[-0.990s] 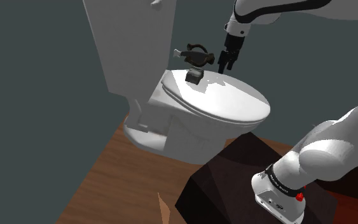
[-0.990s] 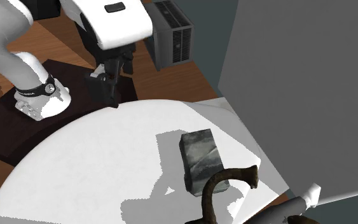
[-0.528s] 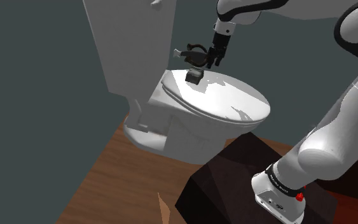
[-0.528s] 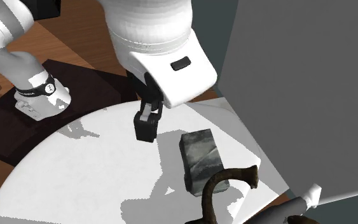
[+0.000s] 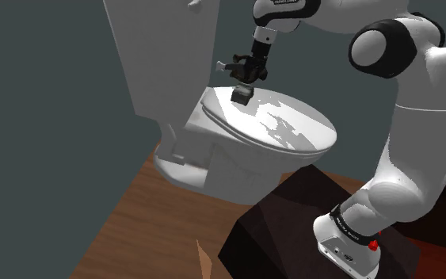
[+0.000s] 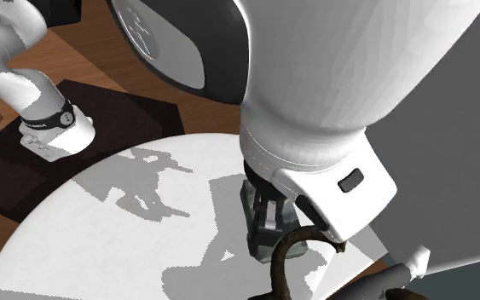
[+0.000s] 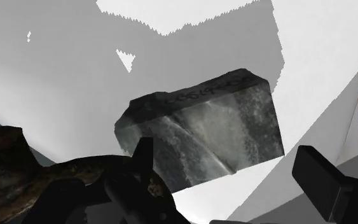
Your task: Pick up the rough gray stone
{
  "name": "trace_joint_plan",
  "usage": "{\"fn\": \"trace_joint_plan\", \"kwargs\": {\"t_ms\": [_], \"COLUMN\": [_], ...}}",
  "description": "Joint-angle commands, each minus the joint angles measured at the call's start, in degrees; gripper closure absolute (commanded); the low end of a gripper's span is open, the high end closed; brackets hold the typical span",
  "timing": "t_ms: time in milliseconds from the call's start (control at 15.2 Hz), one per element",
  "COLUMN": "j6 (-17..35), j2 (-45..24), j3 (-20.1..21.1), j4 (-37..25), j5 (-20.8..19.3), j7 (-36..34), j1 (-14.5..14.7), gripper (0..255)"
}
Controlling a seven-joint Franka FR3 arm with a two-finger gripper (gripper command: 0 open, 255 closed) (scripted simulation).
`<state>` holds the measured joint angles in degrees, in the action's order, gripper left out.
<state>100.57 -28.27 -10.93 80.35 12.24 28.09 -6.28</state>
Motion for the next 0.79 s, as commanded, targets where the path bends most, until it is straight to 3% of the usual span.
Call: {"fn": "trace_joint_plan", "kwargs": {"t_ms": [0, 264, 726], "j6": [-1.93, -9.58, -4.21], "j2": [-5.85, -20.7, -20.55], "j3": [0.54, 2.11, 2.13], "j4": [-7.76, -30.55, -24.89], "j5": [1.45, 3.69, 3.82], "j7": [0.38, -0.32, 0.72], "j1": [-1.23, -4.62, -4.13], "gripper": [0, 0, 0]}}
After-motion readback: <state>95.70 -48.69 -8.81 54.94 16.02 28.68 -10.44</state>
